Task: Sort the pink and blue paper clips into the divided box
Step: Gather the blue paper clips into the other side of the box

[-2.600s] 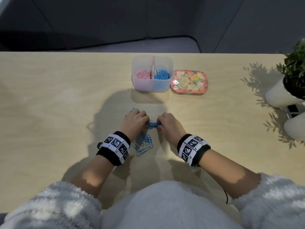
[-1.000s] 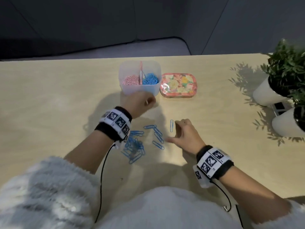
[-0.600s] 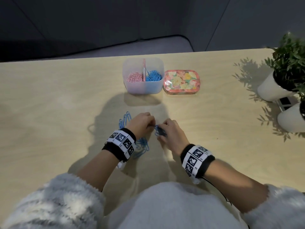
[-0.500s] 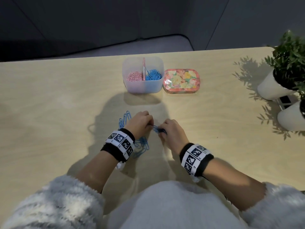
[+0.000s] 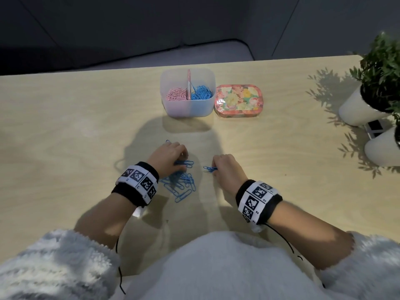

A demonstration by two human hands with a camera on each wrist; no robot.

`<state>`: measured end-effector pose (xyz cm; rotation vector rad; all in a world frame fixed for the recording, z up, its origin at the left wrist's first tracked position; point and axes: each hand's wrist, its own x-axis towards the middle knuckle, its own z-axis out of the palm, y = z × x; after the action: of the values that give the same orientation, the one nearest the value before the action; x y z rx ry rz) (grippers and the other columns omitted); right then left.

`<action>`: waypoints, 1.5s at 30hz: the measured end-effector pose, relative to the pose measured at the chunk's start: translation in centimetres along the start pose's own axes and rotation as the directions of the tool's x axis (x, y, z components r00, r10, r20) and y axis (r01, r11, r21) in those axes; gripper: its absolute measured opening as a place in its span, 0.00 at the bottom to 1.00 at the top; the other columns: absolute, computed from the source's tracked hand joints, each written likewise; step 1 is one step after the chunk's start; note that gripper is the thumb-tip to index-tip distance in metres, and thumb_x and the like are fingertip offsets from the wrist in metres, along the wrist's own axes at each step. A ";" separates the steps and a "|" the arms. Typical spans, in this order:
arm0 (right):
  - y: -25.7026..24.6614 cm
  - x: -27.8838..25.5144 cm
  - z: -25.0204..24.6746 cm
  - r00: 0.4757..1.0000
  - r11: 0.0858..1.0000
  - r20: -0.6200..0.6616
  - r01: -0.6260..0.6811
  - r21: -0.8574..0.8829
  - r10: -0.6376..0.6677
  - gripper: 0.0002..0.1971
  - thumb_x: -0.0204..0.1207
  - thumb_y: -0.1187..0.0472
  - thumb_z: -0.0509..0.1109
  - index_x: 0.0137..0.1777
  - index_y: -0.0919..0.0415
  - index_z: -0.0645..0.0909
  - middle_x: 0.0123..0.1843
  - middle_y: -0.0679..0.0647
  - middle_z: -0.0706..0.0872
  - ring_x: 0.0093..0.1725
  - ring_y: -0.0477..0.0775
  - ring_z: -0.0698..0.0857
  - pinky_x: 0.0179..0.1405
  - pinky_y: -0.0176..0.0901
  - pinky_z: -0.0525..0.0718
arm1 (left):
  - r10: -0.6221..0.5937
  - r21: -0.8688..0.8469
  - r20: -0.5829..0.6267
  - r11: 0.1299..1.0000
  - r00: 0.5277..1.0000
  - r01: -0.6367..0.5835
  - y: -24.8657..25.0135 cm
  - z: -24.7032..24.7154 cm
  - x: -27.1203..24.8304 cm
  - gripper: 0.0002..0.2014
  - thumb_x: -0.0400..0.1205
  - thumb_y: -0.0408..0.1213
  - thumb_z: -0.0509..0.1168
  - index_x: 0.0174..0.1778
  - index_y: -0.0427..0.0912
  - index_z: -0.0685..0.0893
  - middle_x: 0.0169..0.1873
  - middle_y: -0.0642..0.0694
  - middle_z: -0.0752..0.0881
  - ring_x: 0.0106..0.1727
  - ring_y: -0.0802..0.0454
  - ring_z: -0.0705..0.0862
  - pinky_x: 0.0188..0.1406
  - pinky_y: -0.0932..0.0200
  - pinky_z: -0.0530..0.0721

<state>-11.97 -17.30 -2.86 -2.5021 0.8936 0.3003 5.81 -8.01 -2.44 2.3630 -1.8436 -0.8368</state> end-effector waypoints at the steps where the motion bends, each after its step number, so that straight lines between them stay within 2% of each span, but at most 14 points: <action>1: 0.0 0.0 -0.1 1.000 1.000 0.006 -0.015 0.018 0.015 0.07 0.76 0.72 0.60 0.51 0.68 0.77 0.52 0.65 0.83 0.56 0.64 0.78 0.46 0.46 0.73 | 0.010 0.023 -0.008 1.000 1.000 -0.010 0.4 0.1 0.0 0.15 0.77 0.44 0.68 0.54 0.40 0.80 0.54 0.41 0.79 0.56 0.41 0.76 0.58 0.51 0.74; 4: 0.1 0.1 -0.5 0.997 0.996 0.071 -0.029 0.080 0.023 0.07 0.75 0.71 0.60 0.49 0.68 0.77 0.51 0.66 0.83 0.53 0.66 0.80 0.44 0.50 0.75 | 0.029 0.063 -0.031 0.998 0.999 -0.027 1.5 0.5 0.0 0.11 0.79 0.40 0.65 0.53 0.37 0.81 0.56 0.40 0.78 0.58 0.41 0.75 0.57 0.51 0.73; 8: 0.1 1.2 -3.8 0.990 0.981 0.137 -0.049 0.187 0.024 0.05 0.75 0.68 0.64 0.49 0.65 0.79 0.53 0.64 0.83 0.50 0.60 0.80 0.44 0.43 0.70 | 0.056 0.023 -0.030 0.998 0.998 -0.055 2.5 1.2 0.2 0.07 0.80 0.36 0.63 0.51 0.37 0.79 0.52 0.39 0.83 0.55 0.40 0.79 0.53 0.49 0.75; 10: -0.3 2.6 -6.7 0.996 0.966 0.089 -0.029 0.258 0.006 0.01 0.75 0.66 0.68 0.44 0.64 0.79 0.47 0.60 0.84 0.45 0.54 0.77 0.43 0.39 0.70 | 0.048 -0.081 -0.062 0.995 0.997 -0.053 2.8 1.3 0.2 0.07 0.80 0.35 0.63 0.51 0.38 0.79 0.50 0.40 0.84 0.54 0.41 0.80 0.52 0.50 0.76; 13: -1.5 5.6 -11.0 0.998 0.929 -0.043 -0.018 0.371 0.037 0.13 0.75 0.67 0.69 0.32 0.57 0.71 0.36 0.51 0.77 0.37 0.50 0.75 0.32 0.34 0.69 | 0.042 -0.247 -0.166 0.966 0.985 -0.083 3.3 0.8 0.4 0.10 0.79 0.35 0.64 0.55 0.38 0.82 0.50 0.40 0.85 0.53 0.42 0.82 0.53 0.53 0.77; 17: -2.5 10.3 -13.8 0.955 0.870 -0.264 0.014 0.493 0.135 0.07 0.69 0.67 0.74 0.39 0.60 0.77 0.38 0.53 0.79 0.41 0.51 0.76 0.26 0.22 0.69 | -0.046 -0.418 -0.321 0.903 0.946 -0.098 4.1 -1.4 1.6 0.09 0.79 0.33 0.66 0.53 0.36 0.86 0.46 0.38 0.86 0.45 0.45 0.83 0.44 0.64 0.75; 19: -2.8 12.3 -14.2 0.940 0.838 -0.273 -0.024 0.544 0.204 0.09 0.67 0.66 0.77 0.36 0.60 0.78 0.41 0.56 0.81 0.42 0.52 0.79 0.36 0.32 0.78 | -0.109 -0.506 -0.360 0.857 0.927 -0.096 4.2 -3.2 2.2 0.09 0.80 0.32 0.65 0.53 0.34 0.86 0.44 0.40 0.86 0.37 0.52 0.81 0.37 0.72 0.75; 21: -2.8 13.5 -14.2 0.922 0.805 -0.281 -0.054 0.591 0.268 0.08 0.66 0.66 0.78 0.34 0.61 0.79 0.42 0.57 0.83 0.43 0.53 0.82 0.48 0.46 0.85 | -0.156 -0.530 -0.431 0.841 0.889 -0.110 4.2 -5.2 3.2 0.08 0.79 0.31 0.66 0.52 0.34 0.86 0.44 0.37 0.88 0.34 0.53 0.80 0.41 0.68 0.79; 24: -2.4 14.0 -14.0 0.922 0.797 -0.276 -0.054 0.602 0.271 0.07 0.72 0.66 0.72 0.42 0.71 0.86 0.42 0.61 0.86 0.44 0.53 0.83 0.57 0.52 0.86 | -0.234 -0.519 -0.544 0.849 0.806 -0.103 4.0 -8.3 5.4 0.09 0.77 0.30 0.66 0.50 0.35 0.88 0.43 0.41 0.88 0.39 0.51 0.80 0.42 0.68 0.78; 27: -1.4 13.6 -13.8 0.909 0.768 -0.303 -0.030 0.640 0.288 0.11 0.75 0.67 0.65 0.39 0.75 0.85 0.37 0.65 0.85 0.47 0.63 0.88 0.56 0.59 0.85 | -0.321 -0.568 -0.566 0.820 0.759 -0.077 3.9 -10.9 8.2 0.12 0.77 0.33 0.67 0.54 0.35 0.87 0.50 0.42 0.88 0.49 0.48 0.84 0.49 0.68 0.77; 32: 0.3 9.9 -11.9 0.854 0.738 -0.423 0.071 0.671 0.302 0.14 0.73 0.65 0.61 0.35 0.73 0.85 0.34 0.66 0.87 0.38 0.63 0.86 0.41 0.52 0.84 | -0.345 -0.487 -0.482 0.870 0.805 0.081 4.4 -12.1 12.3 0.11 0.78 0.35 0.67 0.54 0.38 0.87 0.54 0.41 0.88 0.56 0.44 0.84 0.55 0.58 0.78; 38: 2.1 6.1 -7.9 0.913 0.713 -0.329 0.062 0.698 0.242 0.14 0.74 0.63 0.62 0.37 0.75 0.82 0.38 0.73 0.86 0.41 0.72 0.84 0.43 0.64 0.85 | -0.239 -0.254 -0.339 0.954 0.910 0.157 4.6 -11.6 13.0 0.04 0.76 0.34 0.65 0.37 0.46 0.80 0.40 0.42 0.81 0.44 0.42 0.78 0.57 0.52 0.81; 42: 2.5 4.8 -6.2 0.959 0.744 -0.222 0.018 0.668 0.176 0.14 0.75 0.63 0.63 0.37 0.72 0.84 0.37 0.63 0.87 0.37 0.61 0.83 0.38 0.47 0.78 | -0.156 -0.313 -0.440 0.950 0.885 0.012 4.2 -10.8 10.2 0.11 0.80 0.32 0.60 0.52 0.39 0.85 0.53 0.39 0.88 0.55 0.40 0.82 0.63 0.51 0.78; 45: 2.1 4.2 -4.9 0.995 0.853 -0.094 0.018 0.521 0.037 0.09 0.75 0.65 0.65 0.47 0.67 0.87 0.44 0.56 0.88 0.42 0.49 0.81 0.46 0.39 0.76 | -0.143 -0.332 -0.523 0.942 0.840 -0.046 3.1 -8.8 6.1 0.09 0.79 0.32 0.62 0.50 0.39 0.86 0.50 0.41 0.89 0.51 0.43 0.83 0.56 0.52 0.80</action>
<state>-9.87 -23.38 -0.79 -2.0155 0.8846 -0.0680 7.75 -17.05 3.80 2.1363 -1.3017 -0.3718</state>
